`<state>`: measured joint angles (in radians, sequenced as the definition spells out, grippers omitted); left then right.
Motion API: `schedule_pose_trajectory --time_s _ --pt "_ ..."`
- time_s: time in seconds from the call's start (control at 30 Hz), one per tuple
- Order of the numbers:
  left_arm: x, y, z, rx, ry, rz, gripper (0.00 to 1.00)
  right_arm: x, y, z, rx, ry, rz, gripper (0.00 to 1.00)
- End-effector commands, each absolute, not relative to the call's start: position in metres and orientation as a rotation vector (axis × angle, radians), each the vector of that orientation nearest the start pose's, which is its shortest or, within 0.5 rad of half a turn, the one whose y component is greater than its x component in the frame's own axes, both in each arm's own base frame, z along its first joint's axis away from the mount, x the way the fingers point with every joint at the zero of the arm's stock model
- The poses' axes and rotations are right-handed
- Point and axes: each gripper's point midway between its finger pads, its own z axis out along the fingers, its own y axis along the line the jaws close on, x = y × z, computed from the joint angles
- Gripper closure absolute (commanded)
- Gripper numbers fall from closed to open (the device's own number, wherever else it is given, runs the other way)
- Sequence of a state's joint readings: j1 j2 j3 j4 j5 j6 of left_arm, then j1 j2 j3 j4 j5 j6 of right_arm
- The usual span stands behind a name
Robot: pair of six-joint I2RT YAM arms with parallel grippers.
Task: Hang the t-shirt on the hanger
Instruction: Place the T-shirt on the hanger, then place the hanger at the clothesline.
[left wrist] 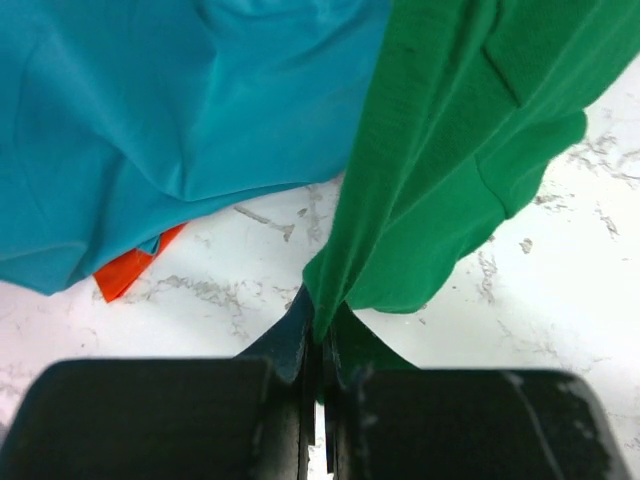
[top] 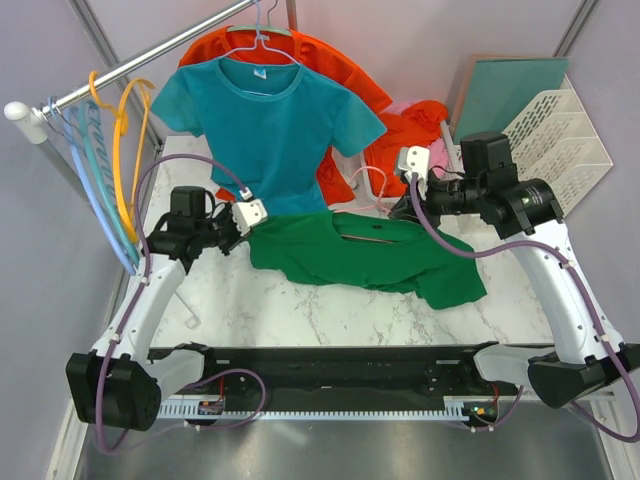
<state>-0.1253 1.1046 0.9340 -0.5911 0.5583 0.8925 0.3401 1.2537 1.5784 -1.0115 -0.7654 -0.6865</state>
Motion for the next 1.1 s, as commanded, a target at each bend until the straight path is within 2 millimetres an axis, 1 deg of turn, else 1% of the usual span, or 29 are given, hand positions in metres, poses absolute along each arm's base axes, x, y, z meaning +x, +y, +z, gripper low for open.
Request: schedule_pose_trajectory --time_s 0.0,0.07,0.1,0.13,0.17,0.2,0.23,0.27,0.3,0.33,0.37,0.43,0.47,0.5,0.53,0.57,0.6,0.63,0.67,0.7,0.77,0.8,0.87,0.97,1.03,1.07 --pt "0.319 -0.079 0.198 1.156 1.808 -0.077 0.98 0.249 0.192 0.349 -1.366 1.562 0.621 1.0" --pt "0.324 -0.081 0.208 1.099 1.802 -0.087 0.98 0.252 0.193 0.351 -1.355 1.57 0.629 1.0" --pt "0.324 -0.084 0.216 1.09 1.782 -0.104 0.98 0.253 0.194 0.356 -1.351 1.559 0.625 1.0" --pt "0.322 -0.089 0.22 1.089 1.773 -0.141 0.96 0.255 0.195 0.36 -1.34 1.556 0.628 1.0" --pt "0.314 -0.095 0.222 1.102 1.77 -0.188 0.73 0.256 0.197 0.363 -1.33 1.553 0.636 1.0" --pt "0.306 -0.109 0.237 1.125 1.701 -0.264 0.58 0.261 0.199 0.376 -1.308 1.516 0.624 1.0" --pt "0.298 -0.116 0.243 1.117 1.681 -0.31 0.45 0.263 0.2 0.383 -1.282 1.51 0.625 1.0" --pt "0.29 -0.125 0.25 1.129 1.647 -0.351 0.18 0.266 0.202 0.388 -1.258 1.513 0.633 1.0" --pt "0.282 -0.134 0.257 1.133 1.617 -0.407 0.1 0.268 0.202 0.405 -1.242 1.476 0.613 1.0" --pt "0.275 -0.139 0.268 1.134 1.582 -0.418 0.05 0.274 0.202 0.411 -1.228 1.477 0.598 1.0" --pt "0.27 -0.144 0.273 1.133 1.563 -0.438 0.01 0.275 0.201 0.432 -1.197 1.446 0.576 1.0" --pt "0.26 -0.148 0.283 1.1 1.548 -0.477 0.01 0.283 0.2 0.454 -1.166 1.418 0.536 1.0" --pt "0.255 -0.149 0.282 1.092 1.547 -0.494 0.01 0.278 0.197 0.486 -1.137 1.352 0.503 1.0" --pt "0.248 -0.153 0.281 1.102 1.531 -0.527 0.01 0.279 0.196 0.504 -1.116 1.315 0.479 1.0" --pt "0.239 -0.153 0.285 1.112 1.498 -0.524 0.01 0.287 0.193 0.516 -1.082 1.304 0.442 1.0" --pt "0.234 -0.154 0.276 1.123 1.501 -0.533 0.01 0.279 0.188 0.551 -1.049 1.222 0.4 1.0" --pt "0.231 -0.155 0.275 1.14 1.477 -0.522 0.01 0.279 0.185 0.572 -1.013 1.169 0.37 1.0" --pt "0.229 -0.154 0.274 1.144 1.467 -0.512 0.01 0.279 0.183 0.589 -0.984 1.126 0.346 1.0" --pt "0.225 -0.154 0.272 1.147 1.457 -0.505 0.01 0.27 0.175 0.617 -0.937 1.054 0.302 1.0" --pt "0.225 -0.153 0.272 1.142 1.452 -0.493 0.01 0.263 0.172 0.645 -0.889 0.968 0.286 1.0" --pt "0.222 -0.153 0.272 1.142 1.444 -0.493 0.01 0.243 0.166 0.678 -0.845 0.851 0.263 1.0" --pt "0.221 -0.153 0.272 1.14 1.443 -0.494 0.01 0.232 0.163 0.698 -0.819 0.771 0.256 1.0" --pt "0.22 -0.153 0.274 1.14 1.433 -0.492 0.01 0.212 0.158 0.722 -0.788 0.671 0.247 1.0" --pt "0.221 -0.153 0.277 1.131 1.423 -0.49 0.01 0.19 0.152 0.743 -0.76 0.584 0.243 1.0" --pt "0.222 -0.153 0.279 1.126 1.417 -0.486 0.01 0.183 0.152 0.745 -0.759 0.575 0.262 1.0" --pt "0.221 -0.153 0.28 1.122 1.419 -0.49 0.01 0.184 0.153 0.742 -0.766 0.591 0.272 1.0"
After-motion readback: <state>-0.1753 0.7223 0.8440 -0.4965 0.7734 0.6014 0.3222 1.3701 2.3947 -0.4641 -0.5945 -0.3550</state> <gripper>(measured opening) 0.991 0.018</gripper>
